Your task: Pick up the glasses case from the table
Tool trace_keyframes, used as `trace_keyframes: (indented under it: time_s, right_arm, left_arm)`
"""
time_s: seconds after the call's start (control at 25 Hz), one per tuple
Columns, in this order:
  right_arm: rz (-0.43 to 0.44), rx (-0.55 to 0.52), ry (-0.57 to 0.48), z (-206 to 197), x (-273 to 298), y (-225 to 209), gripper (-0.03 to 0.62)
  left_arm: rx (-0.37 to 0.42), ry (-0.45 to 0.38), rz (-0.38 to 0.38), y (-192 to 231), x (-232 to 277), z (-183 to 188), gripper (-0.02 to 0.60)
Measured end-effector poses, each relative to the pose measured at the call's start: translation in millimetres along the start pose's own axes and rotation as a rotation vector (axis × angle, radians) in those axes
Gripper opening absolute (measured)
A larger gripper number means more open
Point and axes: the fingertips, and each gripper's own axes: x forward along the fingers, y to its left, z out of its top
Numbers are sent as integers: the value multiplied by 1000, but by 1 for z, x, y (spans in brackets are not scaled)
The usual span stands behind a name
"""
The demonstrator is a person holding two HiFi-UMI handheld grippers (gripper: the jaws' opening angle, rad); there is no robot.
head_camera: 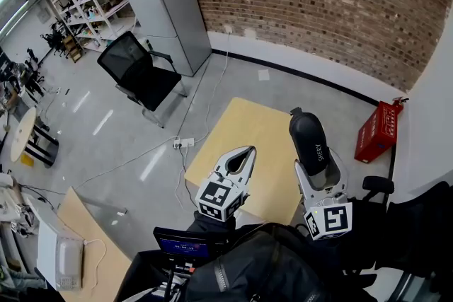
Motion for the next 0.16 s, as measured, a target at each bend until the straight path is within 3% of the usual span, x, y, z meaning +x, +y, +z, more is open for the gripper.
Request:
trace_keyframes:
  time_s: [0.16]
  right_arm:
    - [3, -3, 2, 2, 2, 3, 333]
  left_arm:
    - [5, -1, -3, 2, 0, 1, 0]
